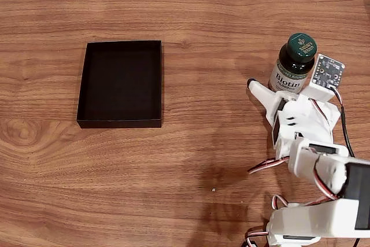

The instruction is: Pick up the pill bottle and place it in the black box.

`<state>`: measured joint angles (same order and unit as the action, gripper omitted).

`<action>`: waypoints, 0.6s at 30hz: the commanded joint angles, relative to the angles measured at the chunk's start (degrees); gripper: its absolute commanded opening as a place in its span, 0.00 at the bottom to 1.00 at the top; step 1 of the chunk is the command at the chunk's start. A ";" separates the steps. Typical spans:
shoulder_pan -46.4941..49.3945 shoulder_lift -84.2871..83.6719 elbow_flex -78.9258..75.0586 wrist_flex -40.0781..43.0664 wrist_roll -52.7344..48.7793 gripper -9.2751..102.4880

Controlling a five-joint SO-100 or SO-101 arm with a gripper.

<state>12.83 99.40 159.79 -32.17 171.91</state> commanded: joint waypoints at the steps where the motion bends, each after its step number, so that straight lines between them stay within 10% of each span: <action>1: 0.00 -0.70 -4.66 -2.55 0.70 0.46; 18: 3.52 -4.83 -9.49 -3.69 -4.66 0.44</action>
<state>15.64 94.31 153.81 -33.75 166.90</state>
